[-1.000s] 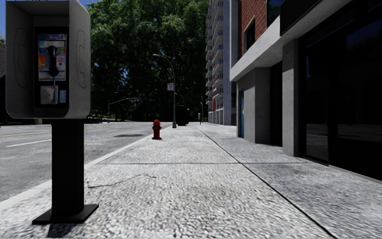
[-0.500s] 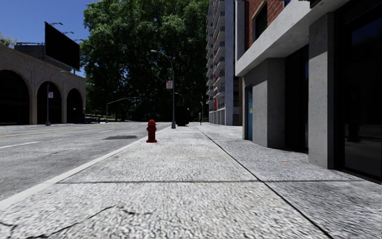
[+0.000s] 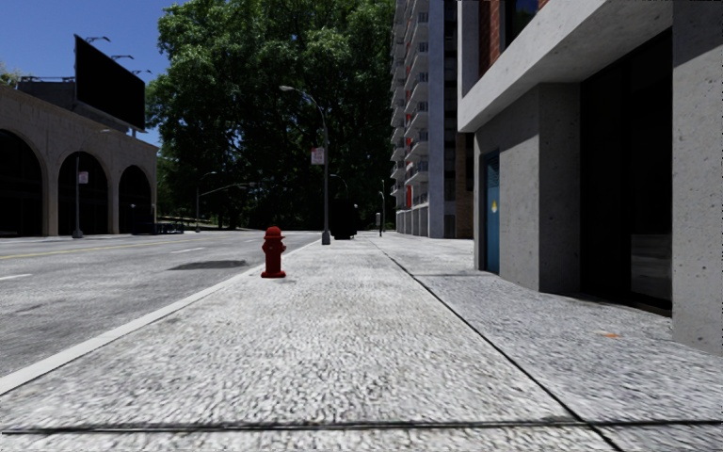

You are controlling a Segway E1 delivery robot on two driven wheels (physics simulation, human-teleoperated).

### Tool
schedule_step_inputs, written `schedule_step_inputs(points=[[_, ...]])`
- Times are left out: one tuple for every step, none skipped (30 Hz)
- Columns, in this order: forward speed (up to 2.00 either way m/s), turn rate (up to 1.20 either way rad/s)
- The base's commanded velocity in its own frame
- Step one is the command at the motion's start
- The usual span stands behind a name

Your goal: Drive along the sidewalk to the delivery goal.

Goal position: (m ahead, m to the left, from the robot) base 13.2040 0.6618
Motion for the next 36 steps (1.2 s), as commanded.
schedule_step_inputs(points=[[2.00, 0.00], [2.00, 0.00], [2.00, 0.02], [2.00, 0.03], [2.00, 0.03], [2.00, 0.03], [2.00, 0.03], [2.00, 0.03], [2.00, 0.03], [2.00, 0.03], [2.00, 0.03], [2.00, 0.03], [2.00, 0.04], [2.00, 0.04], [2.00, 0.04], [2.00, 0.04], [2.00, 0.04], [2.00, 0.04], [2.00, 0.04], [2.00, 0.04], [2.00, 0.04], [2.00, 0.04], [2.00, 0.04], [2.00, 0.04], [2.00, 0.04], [2.00, 0.04], [2.00, 0.04], [2.00, 0.06], [2.00, 0.09], [2.00, 0.14], [2.00, 0.14], [2.00, 0.19], [2.00, 0.22], [2.00, 0.23], [2.00, 0.24], [2.00, 0.24]])
